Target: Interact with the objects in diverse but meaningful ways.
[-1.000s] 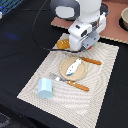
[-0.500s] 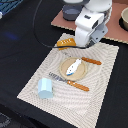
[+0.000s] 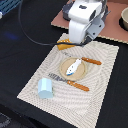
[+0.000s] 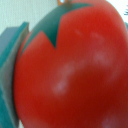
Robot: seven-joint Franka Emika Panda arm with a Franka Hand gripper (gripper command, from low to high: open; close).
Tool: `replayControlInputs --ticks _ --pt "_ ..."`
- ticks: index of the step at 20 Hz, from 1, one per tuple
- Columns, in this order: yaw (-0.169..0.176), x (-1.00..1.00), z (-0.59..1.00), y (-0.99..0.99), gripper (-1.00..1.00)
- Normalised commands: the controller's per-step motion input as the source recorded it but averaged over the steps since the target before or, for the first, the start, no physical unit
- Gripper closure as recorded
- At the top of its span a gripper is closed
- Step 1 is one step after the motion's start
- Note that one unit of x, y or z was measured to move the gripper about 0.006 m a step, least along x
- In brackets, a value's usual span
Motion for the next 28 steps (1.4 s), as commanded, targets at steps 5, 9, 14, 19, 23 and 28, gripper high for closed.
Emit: replayControlInputs --ticks 5,9,14,19,23,28 --pt "0.016 -0.93 -0.36 -0.37 1.0" --pt "0.034 -1.0 -0.48 -0.21 1.0" --pt "0.02 -0.91 -0.53 -0.15 1.0" --pt "0.007 -0.55 -0.4 -0.1 1.0" --pt "-0.03 -0.23 -0.17 -0.03 1.0" --pt "-0.003 -0.2 -0.15 -0.01 1.0"
